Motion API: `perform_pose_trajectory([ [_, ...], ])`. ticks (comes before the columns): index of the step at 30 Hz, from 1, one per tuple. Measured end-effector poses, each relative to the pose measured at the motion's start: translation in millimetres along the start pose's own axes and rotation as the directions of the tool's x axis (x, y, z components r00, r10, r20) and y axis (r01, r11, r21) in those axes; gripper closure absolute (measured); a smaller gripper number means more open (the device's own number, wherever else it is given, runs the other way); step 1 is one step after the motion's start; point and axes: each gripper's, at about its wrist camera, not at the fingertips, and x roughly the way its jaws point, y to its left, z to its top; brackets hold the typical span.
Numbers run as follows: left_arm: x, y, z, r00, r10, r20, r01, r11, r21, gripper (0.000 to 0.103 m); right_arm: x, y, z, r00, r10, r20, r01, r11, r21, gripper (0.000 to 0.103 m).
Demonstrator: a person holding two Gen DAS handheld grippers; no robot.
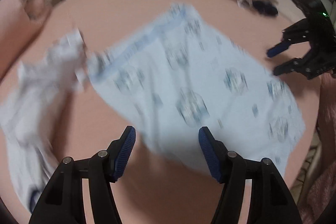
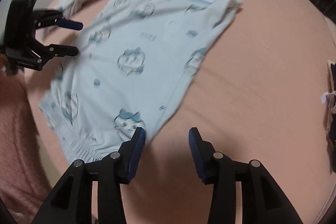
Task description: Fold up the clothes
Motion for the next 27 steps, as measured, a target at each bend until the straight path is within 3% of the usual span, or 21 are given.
perform_pose_trajectory([
  [2,15,12,24,1.000,-0.017,0.022,0.018,0.999,-0.031,0.042,-5,-13,36,0.996,-0.048,0.079,0.048,0.999,0.002,0.060],
  [5,46,28,51,0.998,-0.055,0.004,0.055,0.996,-0.070,0.042,10,-20,100,0.990,-0.039,0.137,0.039,0.999,0.004,0.060],
  [9,69,61,60,0.997,-0.036,-0.075,0.031,0.997,-0.068,0.042,59,-34,150,0.995,-0.077,0.056,0.074,0.996,0.045,0.060],
  [11,67,76,67,0.996,-0.061,-0.065,0.056,0.995,-0.082,0.044,73,-57,154,0.999,-0.017,0.036,0.014,0.997,0.080,0.064],
  [12,65,82,71,0.997,-0.063,-0.049,0.058,0.994,-0.093,0.046,70,-66,154,0.999,0.015,0.051,-0.020,0.995,0.097,0.069],
  [14,60,94,81,0.998,-0.065,-0.016,0.063,0.992,-0.113,0.046,65,-83,150,0.998,0.020,0.051,-0.027,0.991,0.133,0.095],
  [16,56,106,90,0.998,-0.066,0.017,0.068,0.989,-0.133,0.046,61,-93,147,0.998,0.046,0.043,-0.052,0.986,0.161,0.097],
  [19,41,108,90,0.995,-0.069,0.076,0.078,0.989,-0.129,0.046,50,-93,146,0.996,0.062,0.059,-0.071,0.983,0.171,0.090],
  [21,47,94,79,0.998,-0.050,0.042,0.053,0.995,-0.082,0.046,39,-86,152,0.989,0.029,0.148,-0.053,0.986,0.160,0.086],
  [22,58,93,74,1.000,-0.010,0.003,0.010,0.999,-0.052,0.046,37,-84,158,0.983,0.001,0.185,-0.032,0.986,0.162,0.075],
  [23,70,88,68,0.996,0.071,-0.048,-0.071,0.997,-0.006,0.044,41,-84,165,0.981,-0.050,0.186,0.018,0.986,0.167,0.063],
  [25,72,76,61,0.983,0.183,-0.024,-0.181,0.982,0.052,0.044,64,-91,176,0.976,-0.195,0.094,0.178,0.970,0.165,0.061],
  [27,53,70,68,0.978,0.207,0.033,-0.207,0.978,-0.026,0.045,72,-103,176,0.976,-0.209,0.058,0.193,0.959,0.208,0.059],
])
